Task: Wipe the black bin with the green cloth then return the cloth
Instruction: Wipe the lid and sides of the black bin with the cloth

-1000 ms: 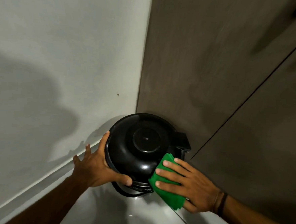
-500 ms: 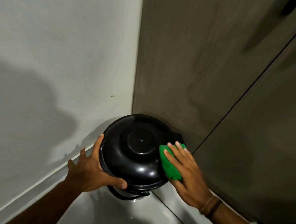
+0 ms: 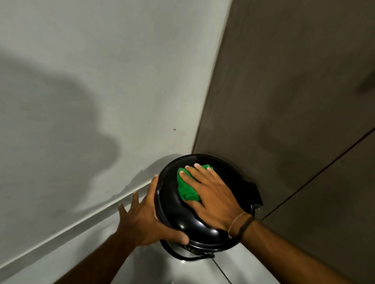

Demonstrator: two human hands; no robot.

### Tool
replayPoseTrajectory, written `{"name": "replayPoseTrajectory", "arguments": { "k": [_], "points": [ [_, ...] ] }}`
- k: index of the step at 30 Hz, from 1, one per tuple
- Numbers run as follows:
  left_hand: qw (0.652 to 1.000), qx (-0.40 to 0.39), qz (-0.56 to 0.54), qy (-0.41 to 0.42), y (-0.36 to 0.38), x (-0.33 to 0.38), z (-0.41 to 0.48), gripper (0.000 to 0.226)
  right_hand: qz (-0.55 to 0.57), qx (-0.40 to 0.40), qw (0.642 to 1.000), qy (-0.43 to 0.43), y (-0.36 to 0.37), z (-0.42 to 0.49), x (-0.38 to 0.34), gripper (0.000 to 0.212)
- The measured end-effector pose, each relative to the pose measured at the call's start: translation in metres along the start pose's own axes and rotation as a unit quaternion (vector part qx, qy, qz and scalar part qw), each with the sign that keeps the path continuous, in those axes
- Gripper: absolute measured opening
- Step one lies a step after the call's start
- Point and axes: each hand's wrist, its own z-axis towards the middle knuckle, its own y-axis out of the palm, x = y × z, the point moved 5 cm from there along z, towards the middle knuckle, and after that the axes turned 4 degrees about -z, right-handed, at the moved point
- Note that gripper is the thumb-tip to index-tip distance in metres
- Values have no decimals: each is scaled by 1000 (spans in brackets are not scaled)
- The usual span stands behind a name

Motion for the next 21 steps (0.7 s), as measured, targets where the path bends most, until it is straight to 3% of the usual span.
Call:
{"name": "replayPoseTrajectory", "arguments": {
  "k": [4, 8, 11, 15, 21],
  "points": [
    [999, -15, -52, -7, 7, -4, -3, 177, -11, -14, 1000, -22, -4, -2, -9, 76],
    [997, -55, -40, -29, 16, -9, 0, 183, -53, -22, 991, -123, -6, 1, -42, 72],
    [992, -87, -86, -22, 22, -11, 4, 172, -92, -39, 980, -173, -5, 14, -63, 64],
    [991, -100, -23, -89, 22, -15, 1, 184, -93, -72, 978, -174, -10, 28, -69, 58],
    [987, -105, -40, -111, 20, -13, 7, 181, -98, -127, 978, -134, -24, 60, -60, 52]
  ]
}}
